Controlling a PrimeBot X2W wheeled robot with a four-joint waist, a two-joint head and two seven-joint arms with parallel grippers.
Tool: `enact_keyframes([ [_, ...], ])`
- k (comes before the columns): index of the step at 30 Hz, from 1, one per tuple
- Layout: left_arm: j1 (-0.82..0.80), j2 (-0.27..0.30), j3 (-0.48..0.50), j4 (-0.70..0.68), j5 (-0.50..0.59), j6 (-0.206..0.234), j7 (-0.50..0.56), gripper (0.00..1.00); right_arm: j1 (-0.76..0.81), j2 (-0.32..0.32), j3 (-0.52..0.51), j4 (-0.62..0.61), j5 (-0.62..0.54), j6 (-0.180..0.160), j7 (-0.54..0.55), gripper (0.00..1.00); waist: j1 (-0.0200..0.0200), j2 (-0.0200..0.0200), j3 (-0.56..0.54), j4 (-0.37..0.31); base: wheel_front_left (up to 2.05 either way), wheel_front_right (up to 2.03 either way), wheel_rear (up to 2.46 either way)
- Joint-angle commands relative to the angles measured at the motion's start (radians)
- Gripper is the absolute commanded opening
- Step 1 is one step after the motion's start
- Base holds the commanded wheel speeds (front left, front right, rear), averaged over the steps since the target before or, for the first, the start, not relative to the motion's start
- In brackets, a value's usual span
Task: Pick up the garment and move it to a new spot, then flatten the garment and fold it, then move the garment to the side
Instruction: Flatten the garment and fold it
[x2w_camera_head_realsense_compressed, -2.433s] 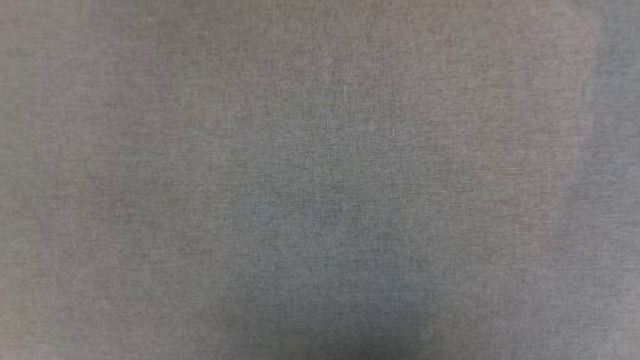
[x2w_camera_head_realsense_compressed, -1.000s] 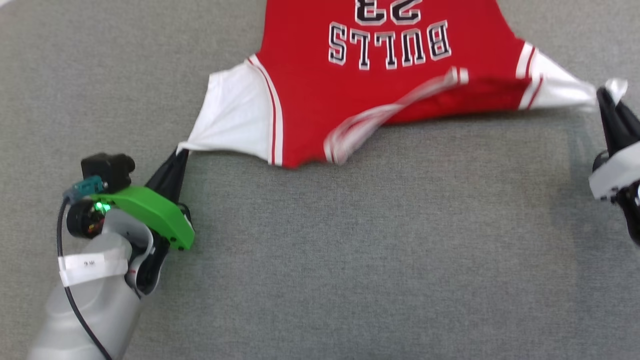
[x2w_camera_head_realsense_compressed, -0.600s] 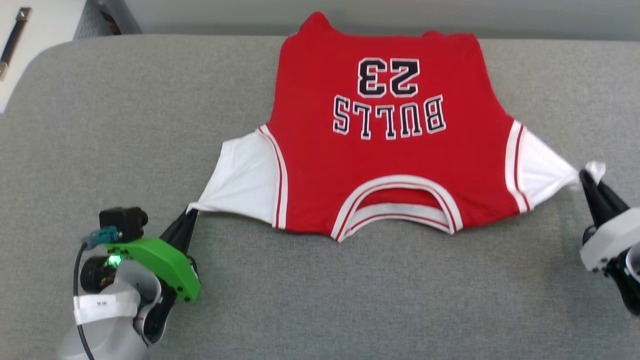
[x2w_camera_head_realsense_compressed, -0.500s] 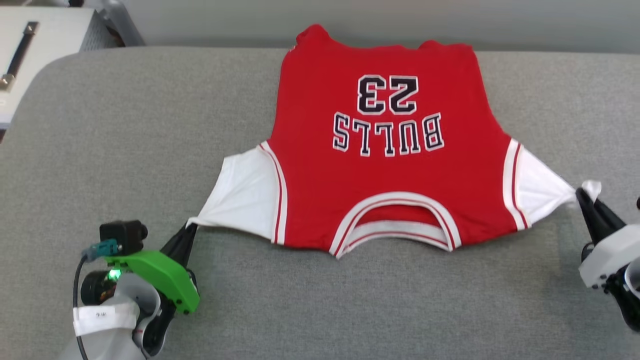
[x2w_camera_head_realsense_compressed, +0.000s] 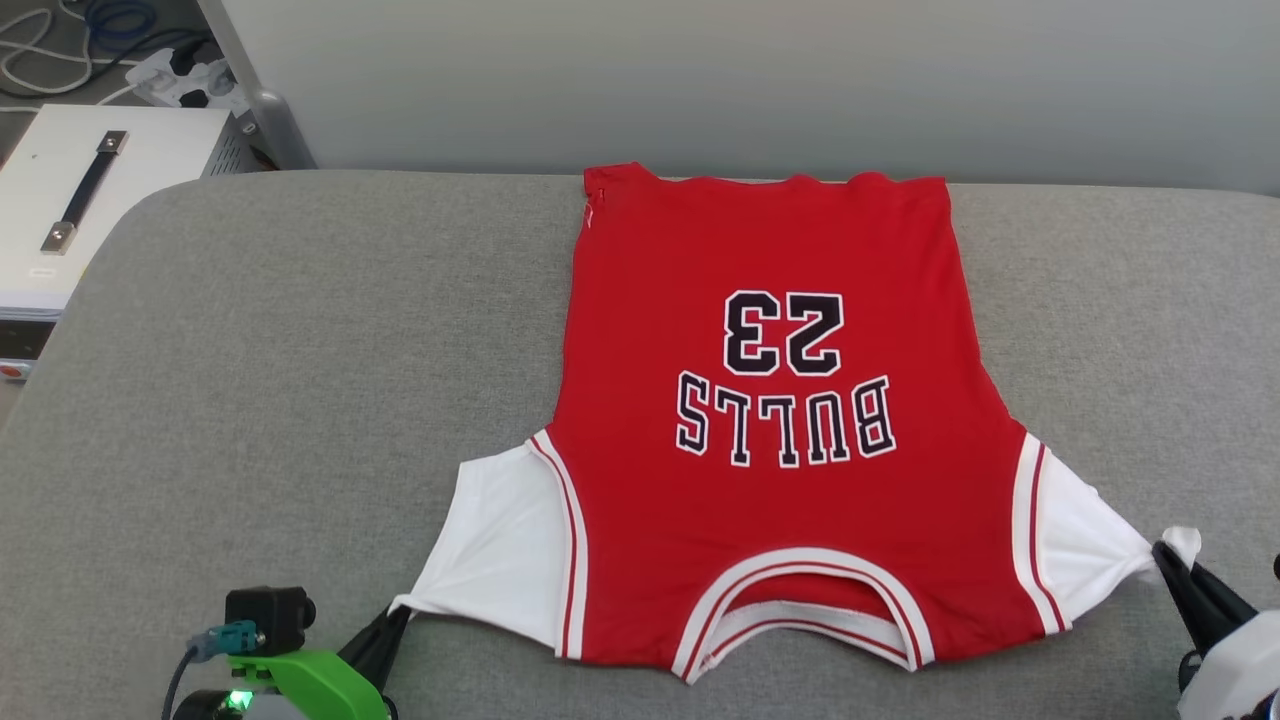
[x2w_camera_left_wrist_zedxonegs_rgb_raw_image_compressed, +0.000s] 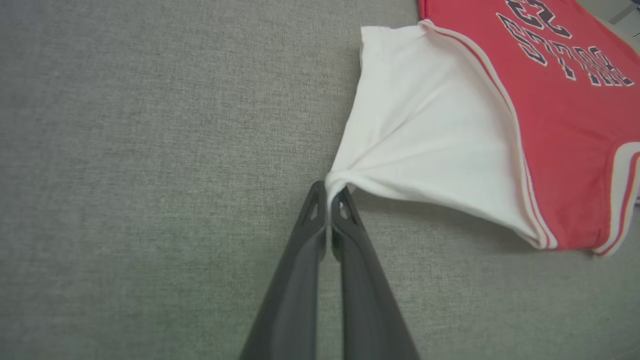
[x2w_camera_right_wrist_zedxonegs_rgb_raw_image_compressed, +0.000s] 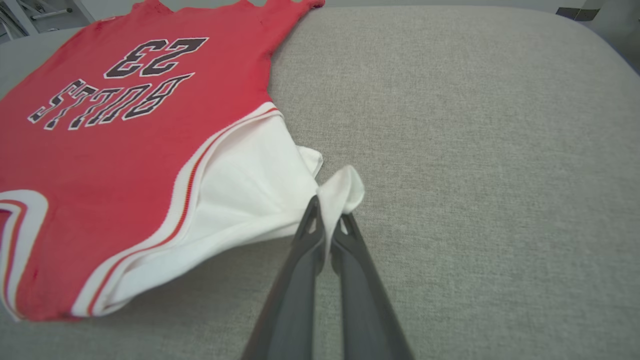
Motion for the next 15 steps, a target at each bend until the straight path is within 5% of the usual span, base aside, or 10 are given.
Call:
enact_keyframes([
  [1, 0.032, 0.017, 0.001, -0.017, -0.009, 0.015, 0.006, 0.00, 0.040, -0.005, -0.018, -0.018, 0.006, -0.002, 0.008, 0.00, 0.0001, 0.0000, -0.004, 0.004, 0.00, 0.00, 0.00],
  [13, 0.095, 0.049, -0.021, -0.189, -0.011, 0.056, 0.062, 0.00, 0.187, 0.026, -0.162, -0.162, -0.029, -0.002, 0.102, 0.00, 0.0001, 0.0000, 0.019, 0.006, 0.00, 0.00, 0.00],
  [14, 0.092, 0.055, -0.026, -0.204, -0.002, 0.060, 0.067, 0.00, 0.188, 0.026, -0.175, -0.174, -0.030, -0.002, 0.121, 0.05, 0.0001, 0.0000, 0.022, 0.007, 0.00, 0.00, 0.00],
  [15, 0.088, 0.061, -0.033, -0.215, 0.012, 0.064, 0.072, 0.00, 0.191, 0.029, -0.189, -0.182, -0.022, -0.002, 0.140, 0.50, 0.0001, 0.0000, 0.023, 0.008, 0.00, 0.00, 0.00],
])
